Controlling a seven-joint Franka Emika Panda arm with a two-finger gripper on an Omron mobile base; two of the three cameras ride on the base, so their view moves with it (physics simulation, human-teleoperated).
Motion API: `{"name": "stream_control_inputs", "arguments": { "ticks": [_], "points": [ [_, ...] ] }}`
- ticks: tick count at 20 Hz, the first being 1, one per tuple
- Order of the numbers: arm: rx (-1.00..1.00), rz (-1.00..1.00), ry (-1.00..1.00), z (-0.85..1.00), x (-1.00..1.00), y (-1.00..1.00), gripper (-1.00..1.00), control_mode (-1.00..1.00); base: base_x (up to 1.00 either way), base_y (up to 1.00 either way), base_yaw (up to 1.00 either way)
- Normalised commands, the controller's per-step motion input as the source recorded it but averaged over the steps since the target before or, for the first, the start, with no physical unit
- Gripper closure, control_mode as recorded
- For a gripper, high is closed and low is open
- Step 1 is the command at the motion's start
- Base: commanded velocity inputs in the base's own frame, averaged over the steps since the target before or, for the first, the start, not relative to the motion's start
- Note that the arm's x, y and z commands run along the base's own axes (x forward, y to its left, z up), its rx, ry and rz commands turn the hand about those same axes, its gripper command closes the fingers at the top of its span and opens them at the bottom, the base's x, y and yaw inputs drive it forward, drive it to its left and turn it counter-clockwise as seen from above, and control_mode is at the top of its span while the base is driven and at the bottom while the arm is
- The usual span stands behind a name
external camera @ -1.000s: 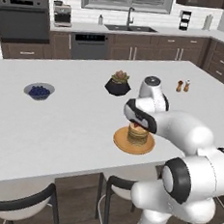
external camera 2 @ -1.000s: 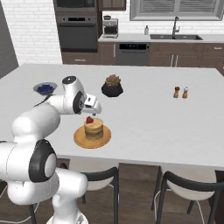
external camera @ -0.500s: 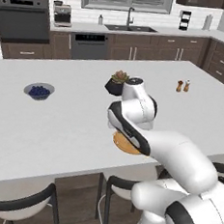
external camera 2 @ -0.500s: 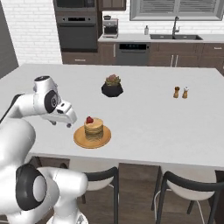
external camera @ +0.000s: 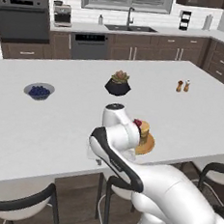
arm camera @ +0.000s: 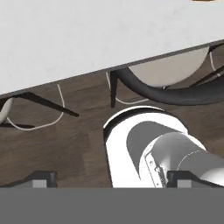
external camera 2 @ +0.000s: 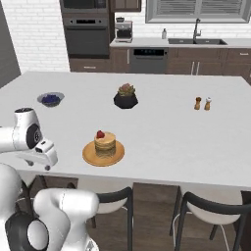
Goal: Take the strawberry from the fridge and place it on top of the pancake, located on the dining counter.
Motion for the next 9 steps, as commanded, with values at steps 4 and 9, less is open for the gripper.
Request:
{"name": "stream_control_inputs", "arguments": {
  "ticks": [4, 9],
  "points": [
    [0.14, 0.00, 0.18, -0.39, -0.13, 0.03, -1.00, -1.00, 0.00, 0.00, 0.00],
    [0.00, 0.00, 0.00, 0.00, 0.00, 0.00, -1.00, -1.00, 0.00, 0.00, 0.00]
  ]
}}
